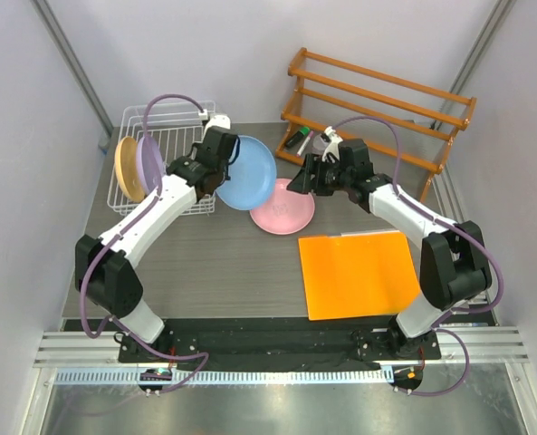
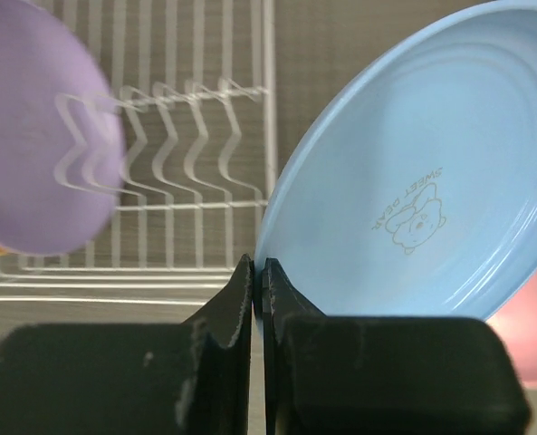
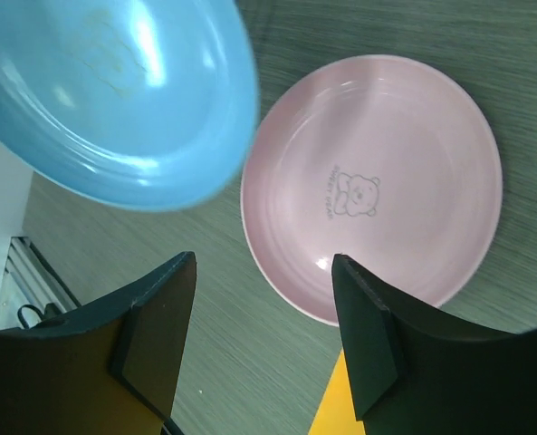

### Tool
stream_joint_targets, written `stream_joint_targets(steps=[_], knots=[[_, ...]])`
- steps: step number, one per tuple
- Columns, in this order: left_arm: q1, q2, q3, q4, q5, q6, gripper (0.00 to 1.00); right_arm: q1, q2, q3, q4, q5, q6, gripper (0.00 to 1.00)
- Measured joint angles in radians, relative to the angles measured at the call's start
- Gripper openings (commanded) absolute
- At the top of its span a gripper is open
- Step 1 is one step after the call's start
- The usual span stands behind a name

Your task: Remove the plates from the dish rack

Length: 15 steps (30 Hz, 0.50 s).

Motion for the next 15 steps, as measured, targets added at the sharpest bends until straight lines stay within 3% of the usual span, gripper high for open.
stream_joint_targets(steps=[7,15], knots=[[-0.003,-0.004,-0.081,0.045,0.232,-0.083,0.00,0.003,0.007,-0.009,0.105,-0.036,0.034,0.68],[-0.003,-0.028,-0.144,0.097,0.357,-0.143,0.00,0.003,0.072,-0.014,0.127,-0.031,0.051,0.66]])
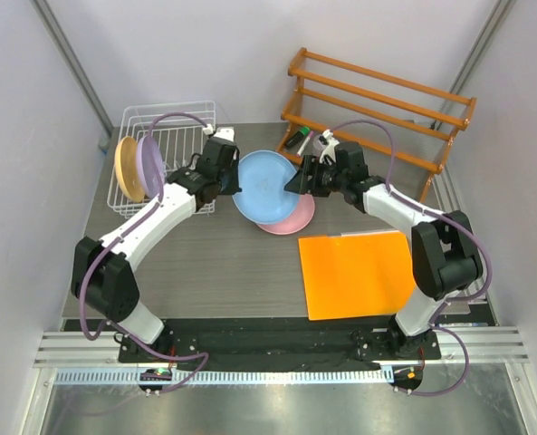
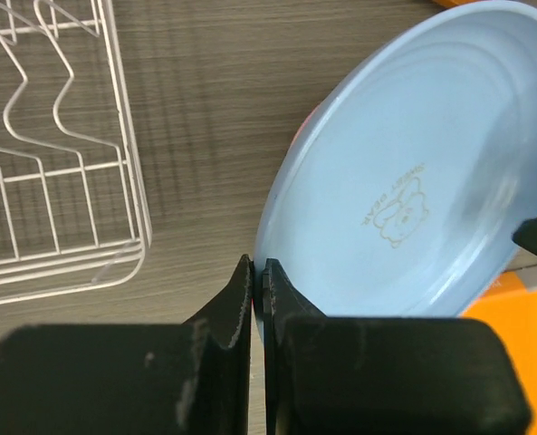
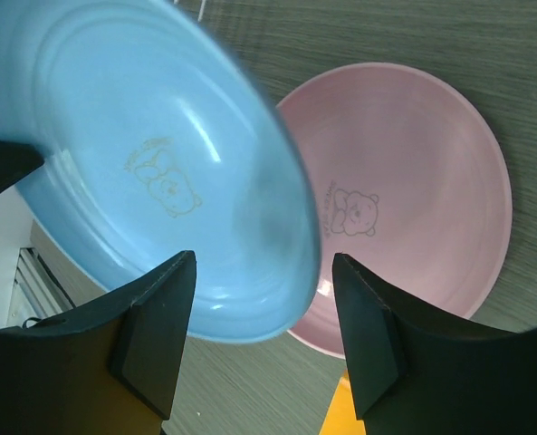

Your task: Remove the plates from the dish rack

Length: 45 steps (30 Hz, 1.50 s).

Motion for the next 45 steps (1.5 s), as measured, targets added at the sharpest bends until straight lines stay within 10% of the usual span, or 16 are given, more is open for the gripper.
stream_joint_targets(steps=[6,8,11,12,13,17,32,45], knots=[[0.000,-0.040,-0.022,0.016,0.035,-0.016,0.00,0.000,0.025,-0.007,0.000,0.017,0.000,0.51],[-0.002,-0.053,-0.023,0.024,0.043,-0.016,0.00,0.000,0.032,-0.009,0.003,0.014,0.005,0.17],[-0.002,-0.061,-0.026,0.035,0.046,-0.015,0.05,0.000,0.035,-0.014,0.019,-0.002,0.009,0.01],[-0.001,-0.062,-0.032,0.034,0.037,-0.011,0.20,-0.002,0.035,-0.016,0.026,-0.011,0.014,0.01],[0.005,-0.062,-0.039,0.036,0.034,-0.012,0.56,-0.005,0.035,-0.017,0.032,-0.023,0.014,0.01],[0.005,-0.062,-0.043,0.047,0.026,-0.018,0.99,-0.002,0.035,-0.031,0.026,0.008,0.011,0.01],[0.007,-0.120,-0.075,0.067,-0.457,0.126,1.00,-0.058,0.028,0.047,-0.265,0.167,-0.043,0.01],[0.212,-0.133,-0.100,0.103,-0.505,0.137,0.99,-0.057,0.146,0.113,-0.339,0.149,-0.070,0.20]])
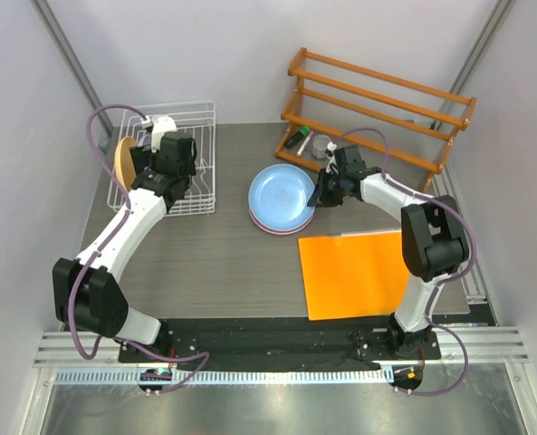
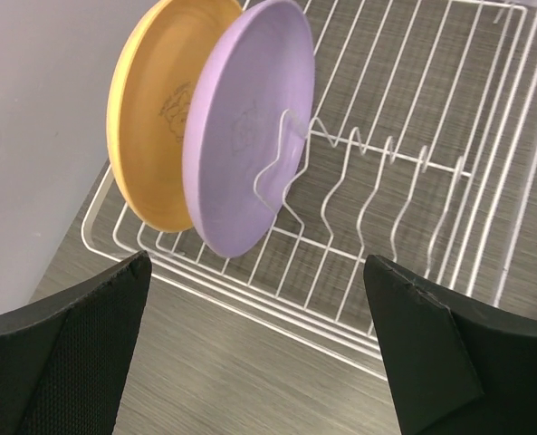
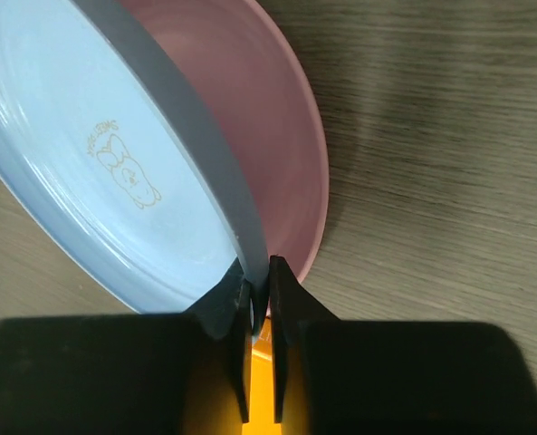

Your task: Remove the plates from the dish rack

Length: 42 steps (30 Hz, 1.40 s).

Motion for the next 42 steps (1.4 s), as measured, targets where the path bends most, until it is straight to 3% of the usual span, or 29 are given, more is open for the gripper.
stream_joint_targets(steps=[3,4,5,14,20,26,29,32,36,42], knots=[[0.029,0.003,-0.012,0.000,0.008,-0.003,1.00,0.000,0.035,0.010,-0.006,-0.013,-0.002,0.39],[0.038,0.007,-0.013,0.000,0.011,-0.004,0.99,0.000,0.043,0.014,-0.006,-0.018,-0.003,0.51],[0.044,0.010,-0.013,0.000,0.013,-0.005,0.99,0.000,0.048,0.016,-0.007,-0.021,-0.003,0.54],[0.109,0.049,-0.014,0.004,0.031,-0.019,1.00,0.000,0.015,0.022,-0.016,0.005,-0.031,0.68],[0.147,0.074,-0.019,0.030,0.029,-0.019,0.95,0.001,-0.150,-0.007,-0.037,0.108,-0.057,0.69],[0.178,0.164,-0.006,0.057,0.001,-0.015,0.76,0.001,-0.204,-0.008,-0.036,0.139,-0.072,0.69],[0.188,0.212,-0.005,0.063,-0.001,-0.012,0.49,0.001,-0.202,-0.018,-0.043,0.144,-0.077,0.69],[0.192,0.225,-0.005,0.069,0.001,-0.014,0.38,0.001,-0.202,-0.024,-0.046,0.146,-0.079,0.69],[0.192,0.225,-0.005,0.083,-0.006,-0.004,0.00,0.001,-0.202,-0.027,-0.050,0.149,-0.082,0.69],[0.203,0.227,-0.003,0.079,-0.046,0.015,0.00,0.001,-0.200,-0.028,-0.051,0.149,-0.085,0.69]])
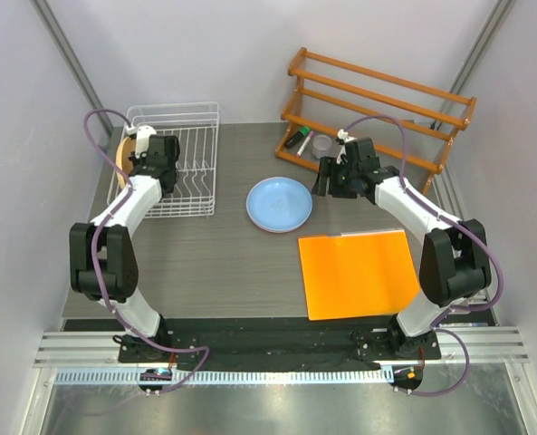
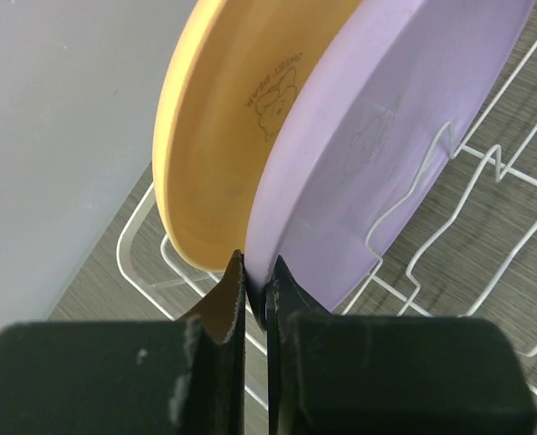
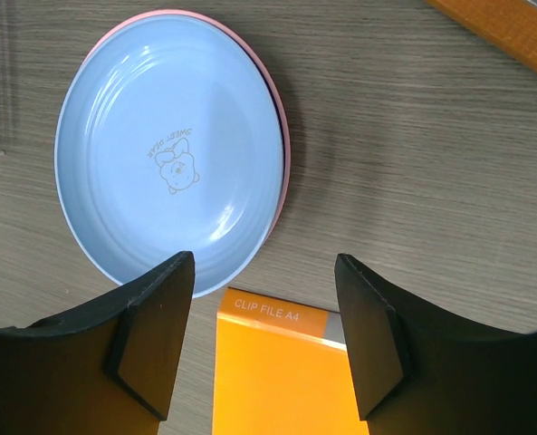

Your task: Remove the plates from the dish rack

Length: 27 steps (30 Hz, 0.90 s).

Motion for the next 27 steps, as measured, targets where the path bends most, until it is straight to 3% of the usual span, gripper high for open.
stream_joint_targets(steps=[10,27], knots=[[-0.004,0.000,0.000,0.016,-0.067,0.047,0.00,0.000,0.013,0.000,-0.001,0.000,-0.003,0.69],[-0.132,0.031,0.000,0.062,-0.354,0.161,0.00,0.000,0.013,-0.002,0.000,0.000,-0.003,0.69]])
